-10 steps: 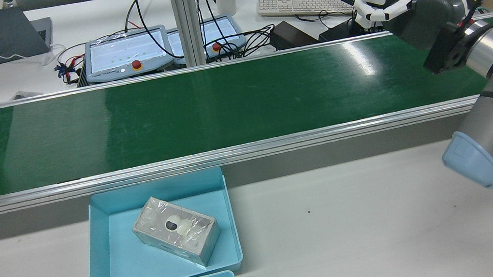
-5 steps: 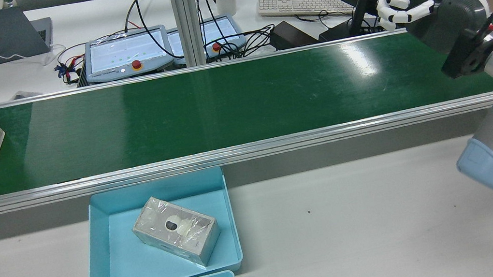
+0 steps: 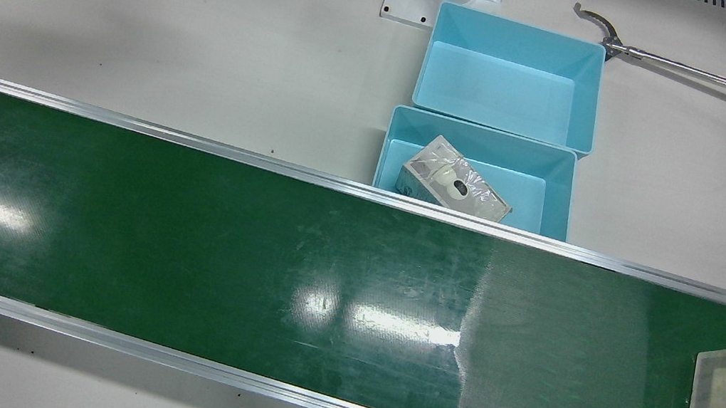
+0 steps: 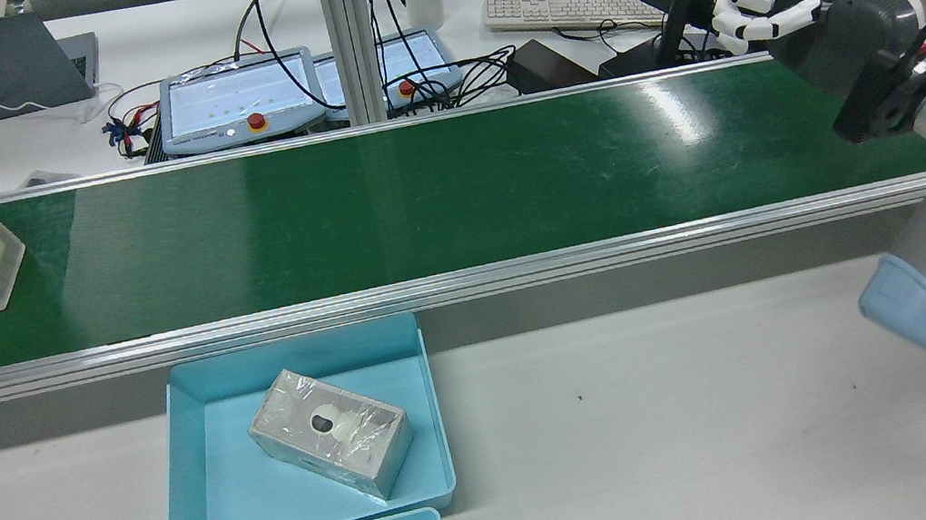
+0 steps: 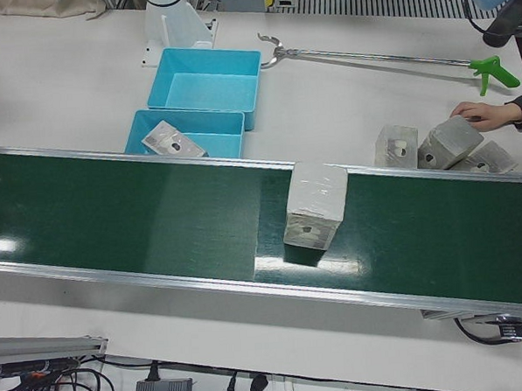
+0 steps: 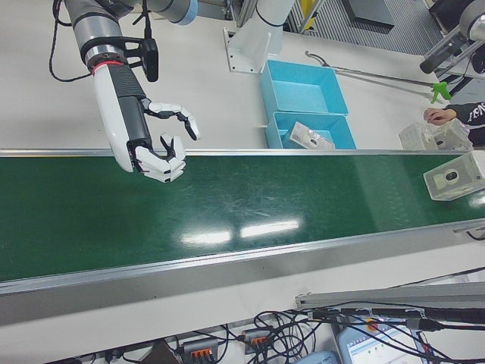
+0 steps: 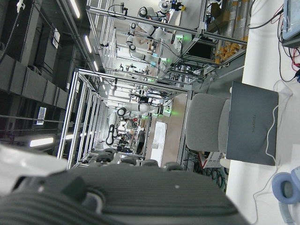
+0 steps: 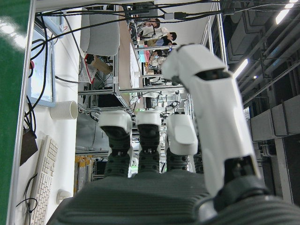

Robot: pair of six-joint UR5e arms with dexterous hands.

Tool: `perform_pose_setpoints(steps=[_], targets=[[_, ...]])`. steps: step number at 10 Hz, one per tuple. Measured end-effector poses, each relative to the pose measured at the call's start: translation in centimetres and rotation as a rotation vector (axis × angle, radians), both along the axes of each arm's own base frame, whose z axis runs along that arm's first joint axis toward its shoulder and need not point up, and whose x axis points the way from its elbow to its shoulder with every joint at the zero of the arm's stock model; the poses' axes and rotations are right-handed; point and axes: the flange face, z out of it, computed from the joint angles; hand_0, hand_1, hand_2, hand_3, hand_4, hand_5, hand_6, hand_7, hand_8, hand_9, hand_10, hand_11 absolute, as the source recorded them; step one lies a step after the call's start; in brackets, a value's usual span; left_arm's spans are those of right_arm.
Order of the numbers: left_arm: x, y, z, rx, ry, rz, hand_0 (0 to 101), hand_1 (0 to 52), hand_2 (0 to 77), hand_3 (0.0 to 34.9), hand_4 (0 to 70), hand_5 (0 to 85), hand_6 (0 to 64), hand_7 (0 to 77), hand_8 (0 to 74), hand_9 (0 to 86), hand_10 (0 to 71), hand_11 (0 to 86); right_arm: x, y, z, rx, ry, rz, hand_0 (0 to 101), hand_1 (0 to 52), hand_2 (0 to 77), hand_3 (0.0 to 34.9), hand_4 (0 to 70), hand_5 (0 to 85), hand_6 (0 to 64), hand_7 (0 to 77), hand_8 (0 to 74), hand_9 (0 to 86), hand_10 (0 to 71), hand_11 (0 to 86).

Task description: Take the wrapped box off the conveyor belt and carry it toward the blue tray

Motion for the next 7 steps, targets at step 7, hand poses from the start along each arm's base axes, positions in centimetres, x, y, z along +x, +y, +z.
perform_pose_setpoints(steps=[7], targets=[[0.0,0.0,0.0,0.0,0.0,0.0,0,0.0,0.5,0.0,0.0,1.1,0.0,0.0,0.0,0.0,0.0,0.0,-5.6,-2.9,-6.2,0.151,-0.079,-0.15,51,21.3,60.5,0.6,65.4,70.4,62.7,69.8,69.8,69.8,62.7,69.8]])
